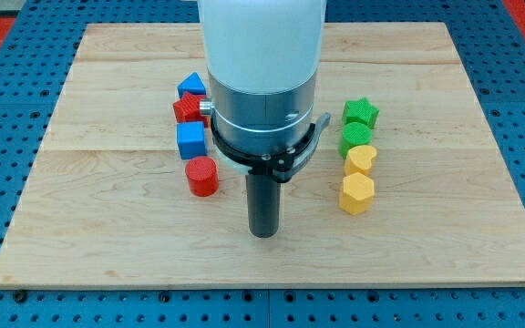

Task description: Move the blue triangle to the top left

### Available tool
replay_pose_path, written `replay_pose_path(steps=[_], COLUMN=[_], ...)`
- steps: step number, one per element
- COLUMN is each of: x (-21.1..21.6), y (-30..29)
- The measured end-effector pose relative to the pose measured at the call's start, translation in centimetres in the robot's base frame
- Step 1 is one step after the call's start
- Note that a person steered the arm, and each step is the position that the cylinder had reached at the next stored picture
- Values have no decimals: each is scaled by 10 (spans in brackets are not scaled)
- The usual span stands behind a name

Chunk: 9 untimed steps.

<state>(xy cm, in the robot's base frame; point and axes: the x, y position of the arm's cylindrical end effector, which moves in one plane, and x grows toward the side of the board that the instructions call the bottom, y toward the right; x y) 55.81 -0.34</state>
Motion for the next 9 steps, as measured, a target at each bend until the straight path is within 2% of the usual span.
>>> replay_pose_path(steps=[3, 4, 7, 8, 9], x=[-2, -27, -153, -174, -173], y=[1, -26, 11, 15, 15])
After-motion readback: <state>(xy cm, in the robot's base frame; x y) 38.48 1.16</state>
